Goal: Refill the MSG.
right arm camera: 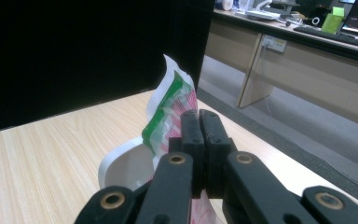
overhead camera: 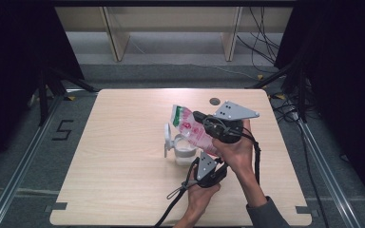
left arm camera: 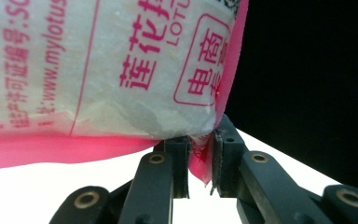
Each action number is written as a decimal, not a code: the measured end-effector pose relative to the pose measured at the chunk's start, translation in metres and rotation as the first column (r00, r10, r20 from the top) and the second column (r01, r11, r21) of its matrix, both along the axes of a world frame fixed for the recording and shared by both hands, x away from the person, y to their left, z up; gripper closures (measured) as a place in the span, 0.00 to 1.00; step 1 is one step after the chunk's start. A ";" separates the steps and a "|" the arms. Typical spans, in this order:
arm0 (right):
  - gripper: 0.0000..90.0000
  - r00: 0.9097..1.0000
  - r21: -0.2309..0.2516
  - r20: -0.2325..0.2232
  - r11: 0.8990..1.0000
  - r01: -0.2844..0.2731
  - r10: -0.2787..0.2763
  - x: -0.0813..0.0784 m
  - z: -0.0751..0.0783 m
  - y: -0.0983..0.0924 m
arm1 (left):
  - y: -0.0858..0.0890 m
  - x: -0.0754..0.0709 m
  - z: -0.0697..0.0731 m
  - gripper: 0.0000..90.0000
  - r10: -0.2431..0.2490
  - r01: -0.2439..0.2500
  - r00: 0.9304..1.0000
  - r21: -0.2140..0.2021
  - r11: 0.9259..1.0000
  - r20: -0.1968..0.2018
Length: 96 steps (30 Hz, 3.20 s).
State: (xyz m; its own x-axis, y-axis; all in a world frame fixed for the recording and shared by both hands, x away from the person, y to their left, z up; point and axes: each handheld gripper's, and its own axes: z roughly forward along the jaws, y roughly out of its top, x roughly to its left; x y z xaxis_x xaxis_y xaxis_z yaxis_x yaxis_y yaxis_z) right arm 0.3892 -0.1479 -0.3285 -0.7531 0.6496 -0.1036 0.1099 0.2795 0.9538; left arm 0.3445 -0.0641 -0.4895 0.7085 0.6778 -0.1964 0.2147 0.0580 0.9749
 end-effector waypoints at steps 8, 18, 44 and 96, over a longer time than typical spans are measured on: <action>1.00 1.000 0.005 0.000 1.000 0.001 -0.001 -0.001 0.001 -0.005 | -0.001 0.001 -0.002 0.87 -0.003 0.003 1.000 0.012 1.000 -0.002; 1.00 1.000 0.012 -0.010 1.000 0.015 -0.015 -0.002 -0.001 -0.015 | -0.001 0.002 -0.006 0.87 -0.001 0.002 1.000 0.040 0.999 -0.009; 1.00 0.997 0.066 -0.076 0.998 0.006 -0.001 -0.011 -0.012 -0.035 | 0.014 -0.012 -0.021 0.87 -0.050 0.056 0.998 0.151 0.987 -0.049; 1.00 0.994 0.120 -0.094 0.991 0.061 -0.050 -0.028 -0.020 -0.075 | 0.019 -0.008 -0.026 0.81 -0.091 0.109 0.986 0.125 0.986 -0.137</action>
